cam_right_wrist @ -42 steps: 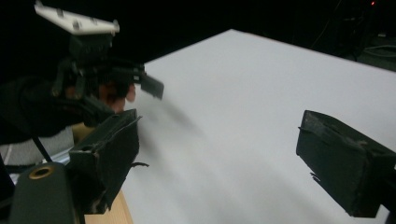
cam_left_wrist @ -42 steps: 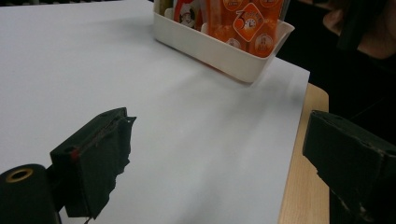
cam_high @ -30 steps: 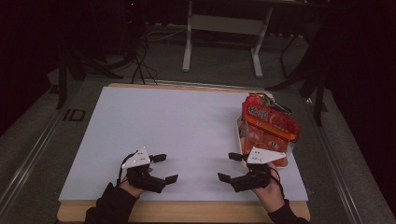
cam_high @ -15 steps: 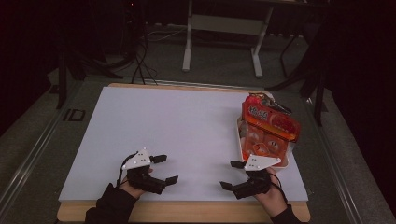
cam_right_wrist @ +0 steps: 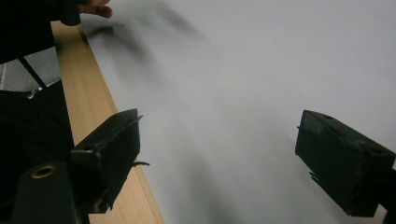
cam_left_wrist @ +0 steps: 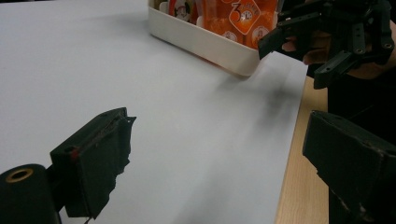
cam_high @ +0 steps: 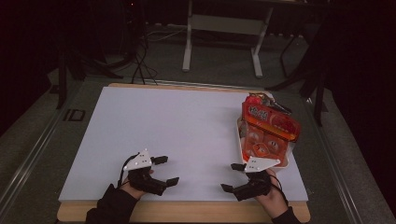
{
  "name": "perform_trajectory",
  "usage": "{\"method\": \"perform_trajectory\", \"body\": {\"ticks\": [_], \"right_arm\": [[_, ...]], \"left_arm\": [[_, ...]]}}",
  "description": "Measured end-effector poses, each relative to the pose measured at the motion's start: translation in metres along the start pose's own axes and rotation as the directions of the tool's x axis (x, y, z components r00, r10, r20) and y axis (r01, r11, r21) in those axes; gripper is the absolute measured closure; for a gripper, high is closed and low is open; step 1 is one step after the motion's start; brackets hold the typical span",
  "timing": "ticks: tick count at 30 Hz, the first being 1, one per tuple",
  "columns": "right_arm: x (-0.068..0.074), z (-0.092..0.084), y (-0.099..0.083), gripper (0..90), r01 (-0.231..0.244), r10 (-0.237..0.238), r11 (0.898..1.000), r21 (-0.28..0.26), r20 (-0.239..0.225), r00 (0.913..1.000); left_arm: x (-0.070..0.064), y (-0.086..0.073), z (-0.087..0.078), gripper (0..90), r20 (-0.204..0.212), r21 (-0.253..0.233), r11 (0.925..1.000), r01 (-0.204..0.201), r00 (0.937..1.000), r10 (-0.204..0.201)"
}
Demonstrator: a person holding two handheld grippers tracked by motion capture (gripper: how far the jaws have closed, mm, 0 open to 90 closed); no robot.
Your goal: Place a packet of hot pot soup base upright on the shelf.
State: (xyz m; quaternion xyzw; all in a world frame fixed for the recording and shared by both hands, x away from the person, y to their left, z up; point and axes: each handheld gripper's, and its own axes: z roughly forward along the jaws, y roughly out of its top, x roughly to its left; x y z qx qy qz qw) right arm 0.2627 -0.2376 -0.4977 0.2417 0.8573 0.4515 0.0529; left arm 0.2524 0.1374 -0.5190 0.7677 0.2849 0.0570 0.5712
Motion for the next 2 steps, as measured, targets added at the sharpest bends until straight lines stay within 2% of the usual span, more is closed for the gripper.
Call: {"method": "perform_trajectory", "body": {"ticks": [2], "right_arm": [[-0.0006,0.0000,-0.0002,13.8,0.000,0.000,1.000,0.001,0.000,1.0000]], "left_arm": [[0.0004,-0.0002,-0.0002,8.3,-0.002,0.000,1.0000,-0.001,1.0000,0.001]]}}
